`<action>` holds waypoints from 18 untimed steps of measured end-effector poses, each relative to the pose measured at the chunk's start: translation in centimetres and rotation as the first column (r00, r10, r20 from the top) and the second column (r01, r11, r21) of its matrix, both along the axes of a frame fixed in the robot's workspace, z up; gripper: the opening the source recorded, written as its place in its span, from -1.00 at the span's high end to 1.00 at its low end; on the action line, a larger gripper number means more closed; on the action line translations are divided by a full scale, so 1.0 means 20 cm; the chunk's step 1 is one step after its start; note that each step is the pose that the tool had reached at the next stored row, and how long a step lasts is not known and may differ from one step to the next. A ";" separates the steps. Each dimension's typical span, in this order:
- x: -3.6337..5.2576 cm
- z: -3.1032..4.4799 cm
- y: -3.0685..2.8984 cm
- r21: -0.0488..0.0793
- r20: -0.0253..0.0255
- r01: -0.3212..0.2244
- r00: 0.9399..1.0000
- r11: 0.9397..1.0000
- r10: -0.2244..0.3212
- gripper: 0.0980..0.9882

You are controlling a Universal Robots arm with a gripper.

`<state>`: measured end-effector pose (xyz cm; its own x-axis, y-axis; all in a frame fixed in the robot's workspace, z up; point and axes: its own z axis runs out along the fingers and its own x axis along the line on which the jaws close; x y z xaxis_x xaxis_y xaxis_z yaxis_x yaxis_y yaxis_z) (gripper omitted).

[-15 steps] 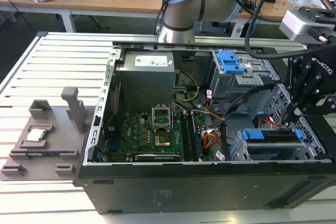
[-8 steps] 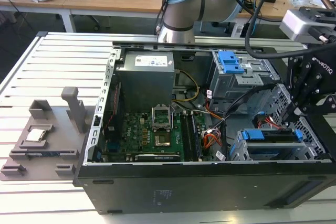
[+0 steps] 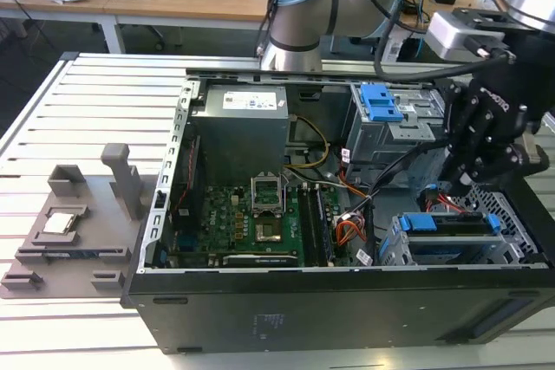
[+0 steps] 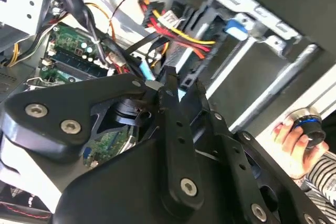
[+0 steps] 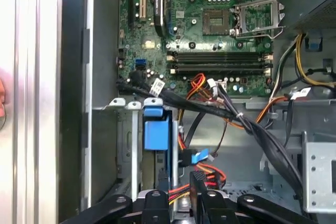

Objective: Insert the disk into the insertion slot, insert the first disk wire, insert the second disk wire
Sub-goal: 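Insert the second disk wire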

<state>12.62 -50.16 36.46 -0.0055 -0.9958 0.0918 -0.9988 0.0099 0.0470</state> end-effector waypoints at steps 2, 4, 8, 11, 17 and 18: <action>-0.048 -0.014 0.034 -0.016 0.000 -0.001 1.000 1.000 0.001 0.54; -0.088 -0.022 0.054 -0.034 0.000 -0.001 1.000 0.999 0.001 0.54; -0.121 -0.044 0.096 -0.063 0.000 -0.013 1.000 0.998 0.013 0.54; -0.125 -0.062 0.111 -0.083 -0.001 -0.050 0.999 0.995 0.050 0.54; -0.125 -0.108 0.119 -0.109 -0.003 -0.084 0.996 0.990 0.085 0.54; -0.124 -0.109 0.119 -0.130 -0.005 -0.085 0.996 0.988 0.085 0.54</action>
